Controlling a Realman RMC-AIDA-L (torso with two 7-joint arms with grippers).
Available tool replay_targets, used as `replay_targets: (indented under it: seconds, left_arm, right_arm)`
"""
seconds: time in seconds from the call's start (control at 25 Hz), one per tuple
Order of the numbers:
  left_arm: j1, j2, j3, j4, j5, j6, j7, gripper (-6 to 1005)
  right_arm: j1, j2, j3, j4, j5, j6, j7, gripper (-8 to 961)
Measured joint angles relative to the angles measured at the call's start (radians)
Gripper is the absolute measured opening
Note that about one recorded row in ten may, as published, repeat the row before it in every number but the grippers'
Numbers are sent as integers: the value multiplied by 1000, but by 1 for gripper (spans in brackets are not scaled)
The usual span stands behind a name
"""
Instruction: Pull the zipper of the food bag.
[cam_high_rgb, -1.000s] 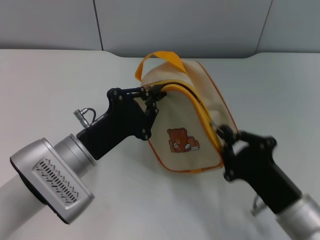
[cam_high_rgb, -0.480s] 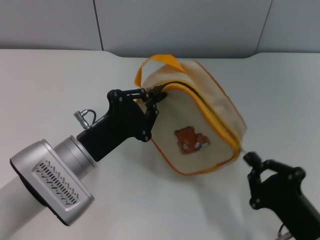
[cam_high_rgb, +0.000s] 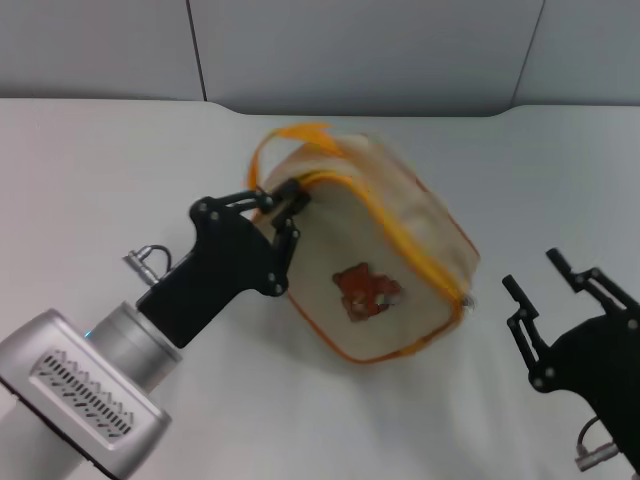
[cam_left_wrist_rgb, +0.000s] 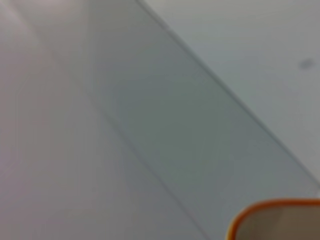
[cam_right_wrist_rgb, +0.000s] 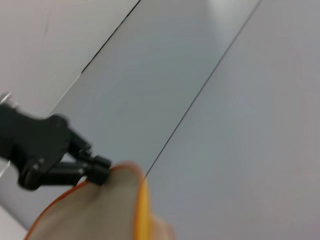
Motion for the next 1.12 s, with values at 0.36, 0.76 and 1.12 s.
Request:
replay_targets:
  seconds: [0.36, 0.76, 1.12]
  left_arm:
    - [39, 12, -40, 13, 9, 60, -269, 281]
    - [-30, 27, 98, 486, 334, 342, -1010, 717]
    - [-26, 42, 390, 654, 341, 467, -1174, 812]
  right_arm:
    - [89, -6, -29, -107, -38, -19, 427, 598]
    - [199, -9, -135, -467, -199, -143, 1021, 758]
    - [282, -10, -396, -633, -243, -204, 1266, 773]
